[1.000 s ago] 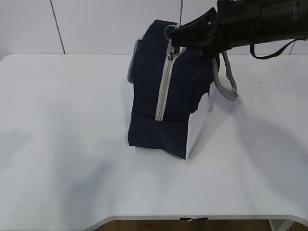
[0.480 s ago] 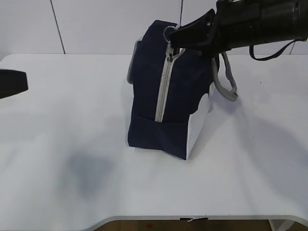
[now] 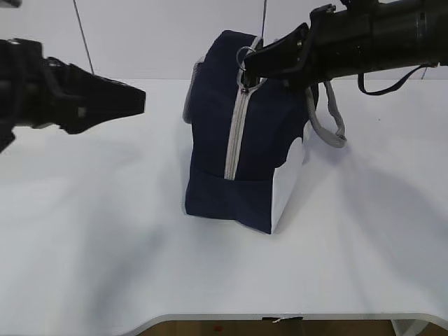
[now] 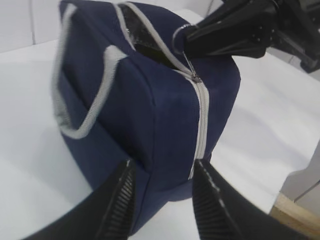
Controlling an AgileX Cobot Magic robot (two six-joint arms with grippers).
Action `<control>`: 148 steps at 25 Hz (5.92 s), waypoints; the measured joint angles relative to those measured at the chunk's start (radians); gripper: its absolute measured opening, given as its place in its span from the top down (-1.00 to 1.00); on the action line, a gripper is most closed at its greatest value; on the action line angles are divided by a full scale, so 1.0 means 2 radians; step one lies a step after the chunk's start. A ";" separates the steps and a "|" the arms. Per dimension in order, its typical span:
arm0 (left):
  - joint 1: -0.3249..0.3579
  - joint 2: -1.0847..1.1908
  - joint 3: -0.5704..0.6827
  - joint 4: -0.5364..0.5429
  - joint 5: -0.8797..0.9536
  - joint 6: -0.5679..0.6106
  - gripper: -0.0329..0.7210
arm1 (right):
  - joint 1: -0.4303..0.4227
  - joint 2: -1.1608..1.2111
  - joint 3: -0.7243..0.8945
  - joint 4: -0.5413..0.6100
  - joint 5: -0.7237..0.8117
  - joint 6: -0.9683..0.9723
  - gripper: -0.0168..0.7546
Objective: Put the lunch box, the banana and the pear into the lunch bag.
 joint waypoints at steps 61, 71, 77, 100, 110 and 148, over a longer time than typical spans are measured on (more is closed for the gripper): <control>-0.067 0.190 -0.090 -0.119 0.029 0.090 0.87 | 0.000 0.005 -0.054 0.077 -0.017 0.001 0.94; -0.067 0.190 -0.092 -0.090 0.058 0.070 0.87 | 0.001 0.035 -0.087 0.092 -0.059 0.001 0.94; -0.067 0.190 -0.092 -0.058 0.080 0.056 0.88 | 0.002 0.063 -0.112 0.114 -0.061 0.003 0.94; -0.066 0.190 -0.093 -0.005 0.113 0.018 0.92 | -0.033 0.153 -0.182 0.165 -0.043 0.040 0.94; -0.024 0.175 -0.094 0.013 0.122 0.002 0.92 | -0.074 0.194 -0.186 0.170 -0.014 0.098 0.94; 0.010 0.199 -0.254 -0.109 0.022 -0.015 -0.24 | -0.091 0.232 -0.198 0.169 0.033 0.136 0.94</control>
